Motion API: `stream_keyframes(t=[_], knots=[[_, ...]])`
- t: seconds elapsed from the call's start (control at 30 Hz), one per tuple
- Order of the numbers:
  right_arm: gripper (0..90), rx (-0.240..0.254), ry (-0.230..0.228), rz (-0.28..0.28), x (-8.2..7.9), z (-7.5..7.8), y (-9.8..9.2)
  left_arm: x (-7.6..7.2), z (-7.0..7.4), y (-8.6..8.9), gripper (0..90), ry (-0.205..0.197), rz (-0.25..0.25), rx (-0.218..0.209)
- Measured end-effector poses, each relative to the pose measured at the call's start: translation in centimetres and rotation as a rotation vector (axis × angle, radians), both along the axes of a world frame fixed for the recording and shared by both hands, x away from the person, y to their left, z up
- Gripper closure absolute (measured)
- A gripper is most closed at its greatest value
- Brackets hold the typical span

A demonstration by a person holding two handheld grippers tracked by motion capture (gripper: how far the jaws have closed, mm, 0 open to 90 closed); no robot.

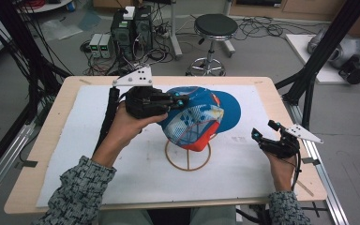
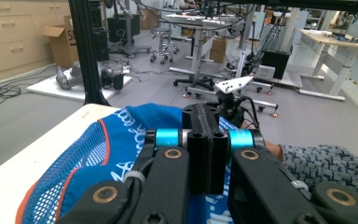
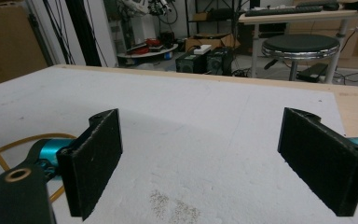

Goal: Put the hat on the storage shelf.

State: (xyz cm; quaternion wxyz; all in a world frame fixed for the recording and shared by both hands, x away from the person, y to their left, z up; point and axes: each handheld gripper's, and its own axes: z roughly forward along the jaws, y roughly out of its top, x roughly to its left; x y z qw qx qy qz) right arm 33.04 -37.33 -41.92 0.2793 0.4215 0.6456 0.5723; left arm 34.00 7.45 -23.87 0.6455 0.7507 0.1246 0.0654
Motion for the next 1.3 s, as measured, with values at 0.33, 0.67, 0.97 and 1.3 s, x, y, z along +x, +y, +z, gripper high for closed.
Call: stream_keyframes(t=[0.33, 0.67, 0.97, 1.3], knots=[[12.9, -0.002, 0.003, 0.000, 0.0, 0.0, 0.0, 0.4, -1.6, -0.5, 89.6, 0.002, -0.022, -0.031], [12.9, -0.004, 0.004, 0.000, 0.1, 0.0, 0.0, 0.3, -2.0, -1.2, 89.6, 0.010, -0.041, -0.050], [12.9, -0.002, 0.005, 0.000, 0.1, 0.0, 0.0, -0.4, -1.7, -1.9, 89.6, 0.004, -0.079, -0.069], [12.9, -0.001, 0.009, 0.002, 0.0, 0.0, 0.1, 0.1, -2.2, -1.4, 89.6, -0.005, -0.065, -0.060]])
